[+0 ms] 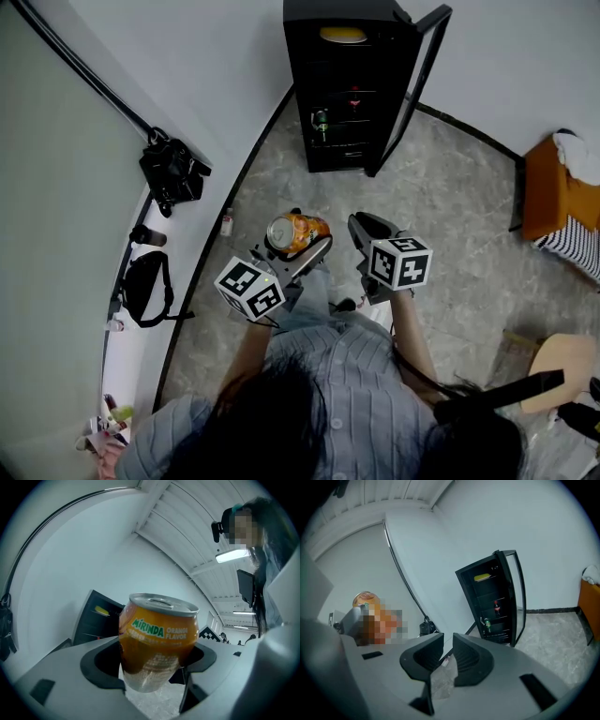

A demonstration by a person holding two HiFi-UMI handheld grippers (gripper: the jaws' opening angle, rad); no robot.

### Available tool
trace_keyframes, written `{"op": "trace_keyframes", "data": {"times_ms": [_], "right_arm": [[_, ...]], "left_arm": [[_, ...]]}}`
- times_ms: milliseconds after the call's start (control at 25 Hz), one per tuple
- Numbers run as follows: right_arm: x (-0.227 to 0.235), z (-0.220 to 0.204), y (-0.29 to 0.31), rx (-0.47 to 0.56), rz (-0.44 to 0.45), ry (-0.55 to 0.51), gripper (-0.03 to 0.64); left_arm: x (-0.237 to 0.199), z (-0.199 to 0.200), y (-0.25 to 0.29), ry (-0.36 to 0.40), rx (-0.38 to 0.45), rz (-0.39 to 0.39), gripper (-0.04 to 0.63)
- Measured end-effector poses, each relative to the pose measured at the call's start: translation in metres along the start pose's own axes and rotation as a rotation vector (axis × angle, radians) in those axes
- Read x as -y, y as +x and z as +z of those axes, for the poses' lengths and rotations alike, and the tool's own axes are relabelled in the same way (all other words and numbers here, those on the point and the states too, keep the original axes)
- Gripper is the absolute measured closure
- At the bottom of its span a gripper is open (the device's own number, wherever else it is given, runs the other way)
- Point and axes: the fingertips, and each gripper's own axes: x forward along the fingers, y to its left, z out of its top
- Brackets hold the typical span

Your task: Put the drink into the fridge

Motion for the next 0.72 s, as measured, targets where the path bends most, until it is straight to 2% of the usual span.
{"op": "trace_keyframes", "data": {"times_ms": [400,720], "right_arm": [[0.029,0.027,0.034,-0.012,-0.034,0.033,0.546],[0.041,0.06,0.071,-0.026,-0.054,0.049,0.546]], "left_arm": [[-0.042,0.013,0.048,-0.022,-0.031,-0.033,0.225],[-0.09,0.047,0.096,-0.011,-0.019,-0.083,0.225]]}}
